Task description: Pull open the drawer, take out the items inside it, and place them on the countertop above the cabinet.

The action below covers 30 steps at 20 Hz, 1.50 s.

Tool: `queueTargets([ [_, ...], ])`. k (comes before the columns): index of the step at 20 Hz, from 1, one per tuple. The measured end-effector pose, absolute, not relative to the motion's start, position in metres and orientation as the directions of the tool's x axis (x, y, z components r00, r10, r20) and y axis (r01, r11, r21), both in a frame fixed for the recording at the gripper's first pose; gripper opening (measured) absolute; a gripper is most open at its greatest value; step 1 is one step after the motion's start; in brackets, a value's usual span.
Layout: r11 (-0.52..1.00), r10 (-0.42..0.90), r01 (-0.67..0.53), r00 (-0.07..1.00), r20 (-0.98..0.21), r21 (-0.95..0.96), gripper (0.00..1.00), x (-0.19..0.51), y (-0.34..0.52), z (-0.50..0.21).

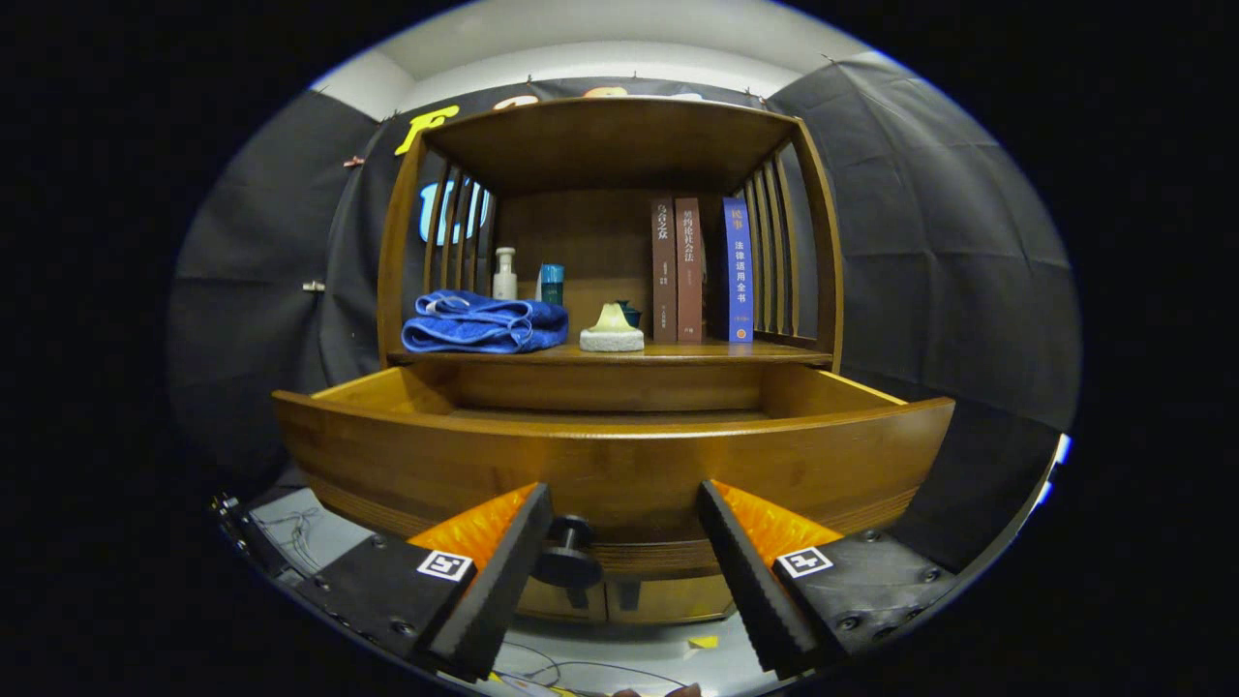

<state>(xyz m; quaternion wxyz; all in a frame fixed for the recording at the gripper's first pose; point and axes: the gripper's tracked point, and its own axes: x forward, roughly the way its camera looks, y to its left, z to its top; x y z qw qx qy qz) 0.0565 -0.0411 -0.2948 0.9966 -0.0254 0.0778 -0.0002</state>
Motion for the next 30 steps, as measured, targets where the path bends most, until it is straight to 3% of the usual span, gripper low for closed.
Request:
queueTargets([
  [8,1.0,0.0,-0.005,0.988,-0.155,-0.031,1.0,0.068,-0.04,-0.295],
  [30,0.998,-0.018,0.005,0.977,-0.21,-0.064,1.0,0.207,-0.034,-0.304],
])
